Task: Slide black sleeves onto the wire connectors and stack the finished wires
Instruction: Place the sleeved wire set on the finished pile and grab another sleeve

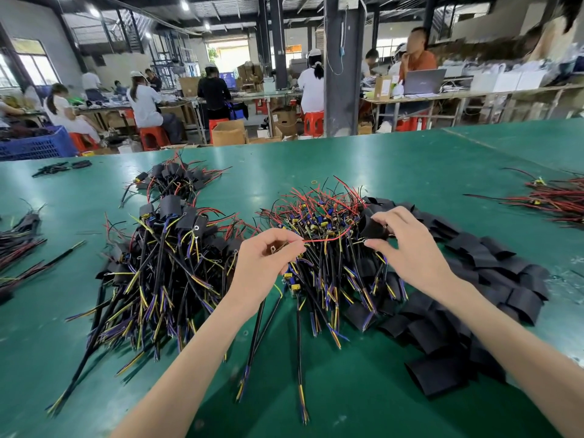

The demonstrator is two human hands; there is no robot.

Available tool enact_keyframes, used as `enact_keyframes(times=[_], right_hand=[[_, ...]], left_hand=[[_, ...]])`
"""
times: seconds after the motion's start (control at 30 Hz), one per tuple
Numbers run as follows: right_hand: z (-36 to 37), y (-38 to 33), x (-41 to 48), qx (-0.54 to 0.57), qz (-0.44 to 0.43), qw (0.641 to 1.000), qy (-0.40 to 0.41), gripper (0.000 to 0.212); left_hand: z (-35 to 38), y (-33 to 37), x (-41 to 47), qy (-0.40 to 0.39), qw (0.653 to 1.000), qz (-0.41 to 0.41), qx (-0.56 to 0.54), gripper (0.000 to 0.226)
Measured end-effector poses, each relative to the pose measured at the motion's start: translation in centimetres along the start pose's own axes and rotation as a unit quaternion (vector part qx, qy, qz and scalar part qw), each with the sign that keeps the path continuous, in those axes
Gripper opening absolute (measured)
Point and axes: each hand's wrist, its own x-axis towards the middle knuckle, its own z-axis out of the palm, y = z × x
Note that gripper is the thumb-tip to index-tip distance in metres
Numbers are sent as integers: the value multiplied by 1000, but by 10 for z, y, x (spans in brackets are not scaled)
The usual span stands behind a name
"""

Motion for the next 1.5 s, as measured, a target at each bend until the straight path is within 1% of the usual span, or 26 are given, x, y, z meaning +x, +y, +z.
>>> enact_keyframes(times=[0.27,0.47,0.63,0.8,0.93,1.07,1.2,1.3,1.43,1.5], right_hand=[[0,3,0,3,-7,1000,9,36],[0,4,1,11,-10,1000,21,37],[0,3,2,60,-15,998,8,36],[1,3,1,120,10,993,-1,38],[0,2,2,136,3,991,0,39],[-1,2,1,94,-44,995,8,38],[1,-2,0,-3,-95,995,2,40],[1,-7,-2,-55,-114,992,7,41],[1,-19,-6,-81,-161,984,0,40],[2,-29,-8,-86,-192,977,-18,41]], left_hand=[[3,3,-3,-8,1000,20,17,18],[3,3,-3,-8,1000,11,26,18],[2,1,-2,-11,1000,-12,21,10],[0,1,-3,-17,1000,-9,12,9],[0,1,-3,-14,1000,-8,21,9],[-1,-1,-2,-9,999,-2,43,16],[2,-3,-2,-21,994,29,101,24],[4,-4,-4,-30,991,39,127,22],[9,-4,-7,-52,993,38,99,14],[14,-4,-9,-60,995,24,74,18]])
